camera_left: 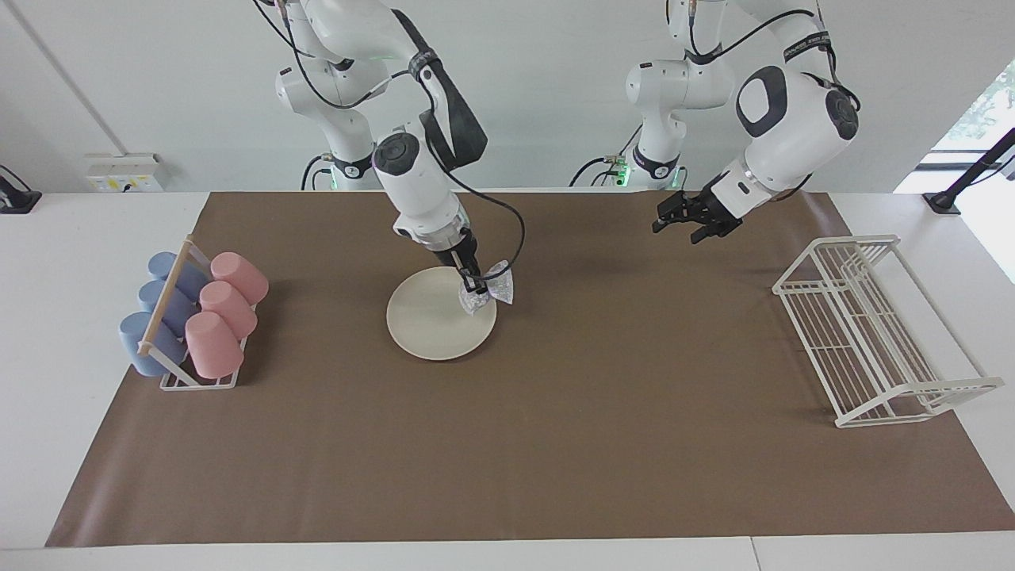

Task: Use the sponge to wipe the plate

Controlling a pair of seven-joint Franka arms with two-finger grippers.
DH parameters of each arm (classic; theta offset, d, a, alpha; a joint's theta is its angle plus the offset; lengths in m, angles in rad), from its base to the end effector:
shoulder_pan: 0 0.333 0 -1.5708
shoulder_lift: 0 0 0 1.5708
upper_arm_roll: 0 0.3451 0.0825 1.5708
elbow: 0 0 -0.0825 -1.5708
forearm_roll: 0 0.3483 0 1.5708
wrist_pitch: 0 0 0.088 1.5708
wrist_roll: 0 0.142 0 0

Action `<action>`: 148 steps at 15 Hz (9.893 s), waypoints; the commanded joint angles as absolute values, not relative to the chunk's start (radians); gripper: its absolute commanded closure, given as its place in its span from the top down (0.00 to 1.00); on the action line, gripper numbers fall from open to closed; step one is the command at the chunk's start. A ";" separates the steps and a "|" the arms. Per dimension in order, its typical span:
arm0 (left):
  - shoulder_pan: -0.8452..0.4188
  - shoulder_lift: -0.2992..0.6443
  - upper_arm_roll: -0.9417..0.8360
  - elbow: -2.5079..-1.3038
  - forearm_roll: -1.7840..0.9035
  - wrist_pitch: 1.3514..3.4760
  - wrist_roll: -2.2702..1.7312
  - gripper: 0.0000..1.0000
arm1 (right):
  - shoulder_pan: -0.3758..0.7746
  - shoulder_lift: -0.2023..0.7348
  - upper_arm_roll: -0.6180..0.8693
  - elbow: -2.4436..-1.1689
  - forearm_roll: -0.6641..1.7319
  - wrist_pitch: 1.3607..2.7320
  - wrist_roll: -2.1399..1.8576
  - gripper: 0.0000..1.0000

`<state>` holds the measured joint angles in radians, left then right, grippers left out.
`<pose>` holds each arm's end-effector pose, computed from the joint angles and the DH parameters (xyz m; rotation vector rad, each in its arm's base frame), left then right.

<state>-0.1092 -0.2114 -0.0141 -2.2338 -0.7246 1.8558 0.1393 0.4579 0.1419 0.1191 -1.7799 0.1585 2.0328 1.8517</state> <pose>0.4207 -0.1269 0.4803 2.4614 0.0123 -0.1960 0.4882 0.3303 0.4911 -2.3329 1.8476 0.1692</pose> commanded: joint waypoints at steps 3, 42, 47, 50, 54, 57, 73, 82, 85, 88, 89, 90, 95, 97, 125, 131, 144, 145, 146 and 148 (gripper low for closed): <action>-0.110 -0.216 -0.014 -2.281 -1.050 1.826 0.270 1.00 | 0.578 0.205 0.121 -1.597 0.114 1.908 2.089 0.00; -0.164 -0.121 -0.014 -2.321 -1.359 1.744 0.370 0.00 | 0.635 0.180 0.118 -1.649 0.092 1.914 1.923 1.00; -0.166 -0.118 -0.011 -2.321 -1.347 1.787 0.325 0.00 | 0.505 0.063 0.118 -1.729 0.092 1.868 1.406 1.00; -0.167 -0.115 -0.014 -2.310 -1.283 1.831 0.287 0.00 | 0.411 -0.029 0.118 -1.802 0.092 1.867 1.112 1.00; -0.216 -0.115 -0.023 -2.275 -1.080 1.940 0.145 0.00 | 0.286 -0.069 0.115 -1.819 0.092 1.680 0.828 1.00; -0.244 -0.112 -0.023 -2.232 -0.912 1.974 0.010 0.00 | 0.209 -0.107 0.114 -1.821 0.092 1.579 0.649 1.00; -0.406 -0.003 -0.025 -1.945 0.410 1.604 -0.480 0.00 | -0.100 -0.035 0.103 -1.628 0.017 1.521 0.061 1.00; -0.445 0.100 -0.026 -1.890 0.900 1.376 -0.500 0.00 | -0.107 -0.026 0.038 -1.638 -0.003 1.589 -0.025 1.00; -0.430 0.178 -0.023 -1.885 1.066 1.385 -0.500 0.00 | -0.104 -0.026 0.038 -1.643 -0.003 1.631 0.003 1.00; -0.387 0.270 -0.017 -1.861 1.207 1.423 -0.500 0.00 | -0.104 -0.026 0.038 -1.643 0.002 1.628 0.005 1.00; -0.365 0.290 -0.015 -1.841 1.212 1.440 -0.502 0.00 | -0.106 -0.026 0.038 -1.643 0.002 1.631 0.006 1.00; -0.333 0.305 -0.015 -1.833 1.224 1.466 -0.502 0.00 | -0.106 -0.026 0.038 -1.641 0.000 1.631 0.006 1.00; -0.247 0.345 -0.017 -1.784 1.203 1.588 -0.526 0.00 | -0.106 -0.026 0.038 -1.643 0.000 1.621 0.008 1.00; -0.235 0.348 -0.017 -1.782 1.143 1.626 -0.577 0.00 | -0.104 -0.026 0.038 -1.643 0.000 1.614 0.008 1.00; -0.164 0.241 -0.015 -1.675 0.794 1.706 -0.342 1.00 | -0.101 -0.028 0.037 -1.635 -0.031 1.532 -0.006 1.00; -0.085 0.082 -0.011 -1.651 0.337 1.689 -0.307 1.00 | -0.101 -0.029 0.037 -1.638 -0.031 1.536 -0.005 1.00; -0.052 -0.081 -0.012 -1.704 -0.074 1.591 -0.199 1.00 | -0.092 -0.028 0.037 -1.637 -0.029 1.539 0.009 1.00; -0.064 -0.081 -0.014 -1.707 -0.074 1.588 -0.201 1.00 | -0.092 -0.028 0.037 -1.637 -0.029 1.537 0.009 1.00; -0.083 -0.077 -0.012 -1.712 -0.069 1.586 -0.202 1.00 | -0.092 -0.028 0.037 -1.638 -0.029 1.536 0.009 1.00; -0.083 -0.040 -0.012 -1.694 -0.064 1.575 -0.202 1.00 | -0.091 -0.028 0.037 -1.638 -0.029 1.542 0.017 1.00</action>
